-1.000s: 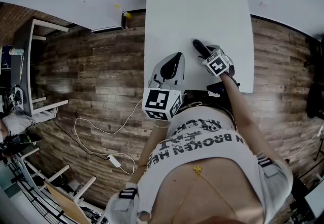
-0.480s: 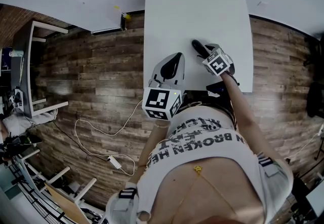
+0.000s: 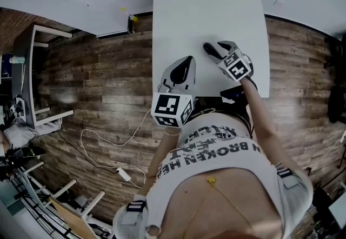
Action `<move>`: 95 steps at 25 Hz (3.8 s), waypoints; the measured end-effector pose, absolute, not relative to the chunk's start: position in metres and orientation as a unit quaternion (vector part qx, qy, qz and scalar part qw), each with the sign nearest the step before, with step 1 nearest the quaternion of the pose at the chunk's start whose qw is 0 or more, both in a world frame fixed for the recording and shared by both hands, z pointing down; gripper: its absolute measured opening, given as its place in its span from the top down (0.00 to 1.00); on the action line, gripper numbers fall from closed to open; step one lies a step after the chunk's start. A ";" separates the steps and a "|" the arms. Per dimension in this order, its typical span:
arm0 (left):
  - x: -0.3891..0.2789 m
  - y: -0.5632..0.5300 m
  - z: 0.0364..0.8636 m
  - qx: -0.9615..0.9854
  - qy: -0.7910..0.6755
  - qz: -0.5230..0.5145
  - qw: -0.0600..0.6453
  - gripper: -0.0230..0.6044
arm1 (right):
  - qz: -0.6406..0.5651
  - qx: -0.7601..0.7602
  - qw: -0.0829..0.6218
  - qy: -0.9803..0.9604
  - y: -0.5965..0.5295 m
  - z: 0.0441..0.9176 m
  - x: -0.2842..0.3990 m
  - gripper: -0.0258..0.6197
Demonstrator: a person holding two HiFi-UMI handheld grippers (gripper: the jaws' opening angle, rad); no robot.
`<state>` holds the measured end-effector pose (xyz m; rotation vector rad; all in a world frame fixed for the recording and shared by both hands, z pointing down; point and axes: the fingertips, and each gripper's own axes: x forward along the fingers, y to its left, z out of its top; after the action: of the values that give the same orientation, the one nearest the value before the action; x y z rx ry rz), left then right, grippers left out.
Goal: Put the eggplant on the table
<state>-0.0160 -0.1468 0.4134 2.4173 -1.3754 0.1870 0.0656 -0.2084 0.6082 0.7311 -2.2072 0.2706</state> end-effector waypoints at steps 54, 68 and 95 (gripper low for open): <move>0.014 -0.156 0.415 0.874 -0.450 0.072 0.170 0.97 | 0.084 0.286 0.224 -0.928 -0.161 0.455 0.055 0.95; 0.020 -0.160 0.395 0.884 -0.439 0.057 0.150 0.97 | 0.047 0.292 0.170 -0.940 -0.163 0.407 0.051 0.95; 0.028 -0.161 0.340 0.898 -0.430 0.012 0.095 0.97 | -0.008 0.319 0.058 -0.946 -0.162 0.330 0.049 0.95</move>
<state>0.0279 -0.1607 0.3395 2.6613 -1.2762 0.0370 0.0486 -0.1622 0.3295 0.9655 -2.8664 -0.0241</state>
